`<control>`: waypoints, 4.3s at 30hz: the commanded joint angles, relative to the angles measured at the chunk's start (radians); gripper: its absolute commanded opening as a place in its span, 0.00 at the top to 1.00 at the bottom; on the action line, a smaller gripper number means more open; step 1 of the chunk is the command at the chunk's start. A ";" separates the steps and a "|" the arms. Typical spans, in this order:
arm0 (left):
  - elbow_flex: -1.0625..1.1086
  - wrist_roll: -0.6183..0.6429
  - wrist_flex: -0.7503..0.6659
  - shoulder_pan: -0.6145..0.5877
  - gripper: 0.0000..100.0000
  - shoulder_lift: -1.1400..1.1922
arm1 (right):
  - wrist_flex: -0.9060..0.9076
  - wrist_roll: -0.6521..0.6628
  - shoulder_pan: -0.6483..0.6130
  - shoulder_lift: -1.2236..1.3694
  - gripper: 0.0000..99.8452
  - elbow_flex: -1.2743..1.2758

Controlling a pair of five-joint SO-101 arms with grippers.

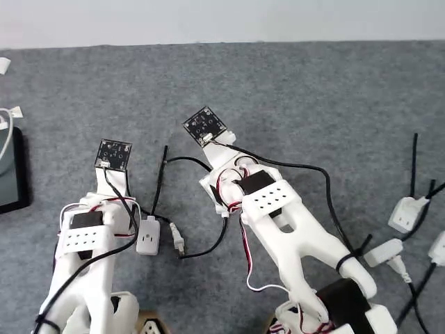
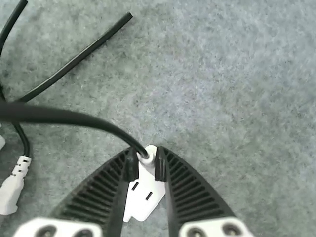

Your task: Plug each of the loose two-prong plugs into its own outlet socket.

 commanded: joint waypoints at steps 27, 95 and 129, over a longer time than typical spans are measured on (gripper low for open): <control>-0.050 -0.014 -0.018 -0.005 0.98 0.003 | -0.022 -0.060 -0.001 -0.177 0.99 0.074; -0.050 -0.014 -0.017 -0.005 0.98 0.003 | -0.136 -0.006 -0.021 -0.133 0.99 0.149; -0.050 -0.014 -0.017 -0.005 0.98 0.003 | -0.125 -0.121 -0.024 -0.134 0.99 0.176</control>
